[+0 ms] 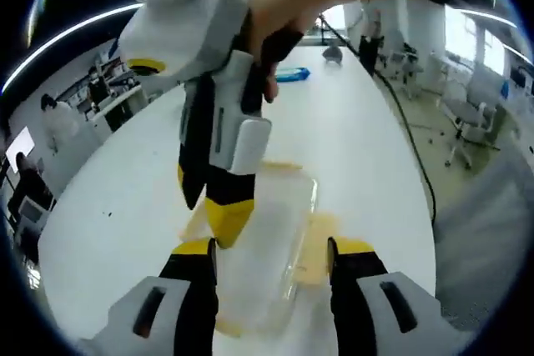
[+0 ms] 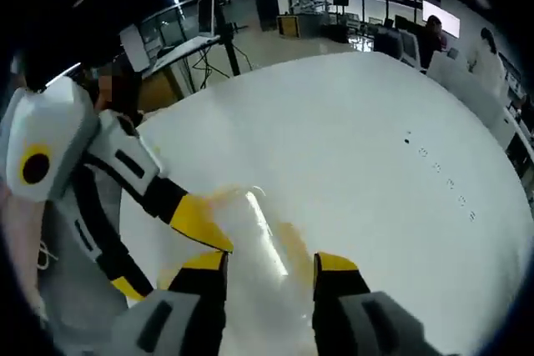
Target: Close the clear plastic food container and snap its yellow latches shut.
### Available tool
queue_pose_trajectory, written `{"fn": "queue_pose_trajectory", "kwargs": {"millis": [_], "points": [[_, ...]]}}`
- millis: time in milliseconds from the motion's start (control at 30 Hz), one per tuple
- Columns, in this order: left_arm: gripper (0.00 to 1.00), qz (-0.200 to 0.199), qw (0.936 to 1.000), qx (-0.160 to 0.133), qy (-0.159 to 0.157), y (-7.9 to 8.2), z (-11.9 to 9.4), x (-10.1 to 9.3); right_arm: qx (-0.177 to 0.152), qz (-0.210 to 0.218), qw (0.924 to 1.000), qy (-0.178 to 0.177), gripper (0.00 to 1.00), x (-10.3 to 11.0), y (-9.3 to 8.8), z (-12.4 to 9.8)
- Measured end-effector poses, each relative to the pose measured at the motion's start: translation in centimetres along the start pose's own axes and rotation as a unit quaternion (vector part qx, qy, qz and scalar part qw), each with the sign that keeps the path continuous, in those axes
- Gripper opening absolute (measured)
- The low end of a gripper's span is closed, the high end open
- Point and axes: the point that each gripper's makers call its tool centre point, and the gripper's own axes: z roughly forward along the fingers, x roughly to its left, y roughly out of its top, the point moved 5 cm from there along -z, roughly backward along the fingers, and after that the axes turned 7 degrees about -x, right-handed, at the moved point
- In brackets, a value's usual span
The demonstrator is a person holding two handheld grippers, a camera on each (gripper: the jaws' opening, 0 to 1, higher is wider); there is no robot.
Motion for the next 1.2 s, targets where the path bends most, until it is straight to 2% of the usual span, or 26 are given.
{"fn": "queue_pose_trajectory", "kwargs": {"millis": [133,300,433,733,967,1067,1133,1167,1200], "points": [[0.52,0.04,0.9988,0.027,0.006,-1.0,0.2,0.2,0.013,0.0,0.9998,0.013,0.38,-0.7,0.4,0.4],[0.45,0.049,0.998,0.033,0.022,-1.4,0.2,0.8,0.03,0.009,0.9989,0.036,0.37,-0.2,0.2,1.2],[0.45,0.055,0.9978,0.029,0.021,-1.5,0.3,0.9,0.044,0.005,0.998,0.045,0.37,-0.3,0.4,1.5],[0.43,0.032,0.9984,0.039,0.024,-1.5,0.4,1.2,0.11,-0.001,0.9919,0.063,0.35,-0.5,0.9,2.1],[0.42,0.005,0.9986,0.049,0.019,-1.3,0.5,1.5,0.133,0.009,0.9881,0.077,0.34,-0.7,0.9,2.3],[0.42,0.002,0.9989,0.043,0.017,-1.5,0.4,1.5,0.124,0.022,0.987,0.099,0.34,-1.0,0.6,2.3],[0.42,-0.001,0.999,0.043,0.017,-1.4,0.4,1.5,0.125,0.022,0.9867,0.101,0.33,-0.9,0.7,2.3],[0.42,-0.005,0.999,0.045,-0.001,-1.5,0.5,1.0,0.128,0.031,0.9844,0.117,0.33,-0.3,0.5,2.6],[0.42,0.0,0.999,0.045,0.008,-1.4,0.4,1.2,0.132,0.033,0.9845,0.11,0.33,-0.5,0.4,2.5]]}}
